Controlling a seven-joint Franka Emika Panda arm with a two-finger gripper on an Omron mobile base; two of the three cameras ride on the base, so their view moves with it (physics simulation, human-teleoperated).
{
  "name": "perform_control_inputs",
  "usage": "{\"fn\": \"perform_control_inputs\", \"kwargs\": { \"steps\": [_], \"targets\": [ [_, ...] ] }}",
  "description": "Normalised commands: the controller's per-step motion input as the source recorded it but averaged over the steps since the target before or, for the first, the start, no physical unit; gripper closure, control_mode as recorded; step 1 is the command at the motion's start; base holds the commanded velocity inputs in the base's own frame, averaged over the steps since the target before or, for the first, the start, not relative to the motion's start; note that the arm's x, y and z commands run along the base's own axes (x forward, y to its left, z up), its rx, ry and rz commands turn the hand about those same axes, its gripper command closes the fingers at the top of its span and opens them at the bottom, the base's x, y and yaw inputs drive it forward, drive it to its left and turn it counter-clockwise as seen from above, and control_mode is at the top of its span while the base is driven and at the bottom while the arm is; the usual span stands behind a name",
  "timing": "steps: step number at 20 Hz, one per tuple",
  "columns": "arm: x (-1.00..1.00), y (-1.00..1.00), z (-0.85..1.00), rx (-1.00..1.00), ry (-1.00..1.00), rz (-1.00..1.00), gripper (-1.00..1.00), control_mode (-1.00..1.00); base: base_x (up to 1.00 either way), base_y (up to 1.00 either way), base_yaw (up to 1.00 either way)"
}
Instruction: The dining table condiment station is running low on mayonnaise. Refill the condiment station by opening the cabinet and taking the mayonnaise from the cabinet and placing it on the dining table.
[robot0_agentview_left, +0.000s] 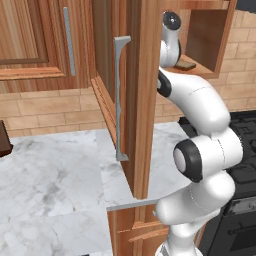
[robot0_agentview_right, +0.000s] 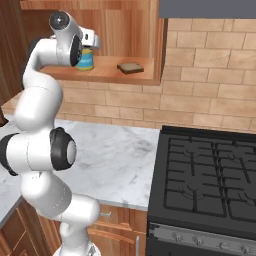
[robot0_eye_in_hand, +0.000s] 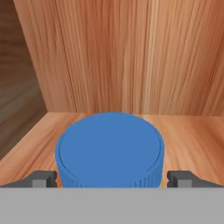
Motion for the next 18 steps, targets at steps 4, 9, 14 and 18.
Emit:
{"fn": "perform_control_inputs", "kwargs": {
  "steps": [4, 9, 14, 18],
  "targets": [
    [0.23, 0.0, -0.08, 0.0, -0.03, 0.0, -1.0, -1.0, 0.0, 0.0, 0.0],
    [0.14, 0.0, -0.04, 0.0, -0.05, 0.0, 1.0, -1.0, 0.0, 0.0, 0.0],
    [0.0, 0.0, 0.0, 0.0, 0.0, 0.0, 1.0, -1.0, 0.0, 0.0, 0.0],
    [-0.16, 0.0, 0.0, 0.0, -0.04, 0.0, 1.0, -1.0, 0.0, 0.0, 0.0]
  ]
}}
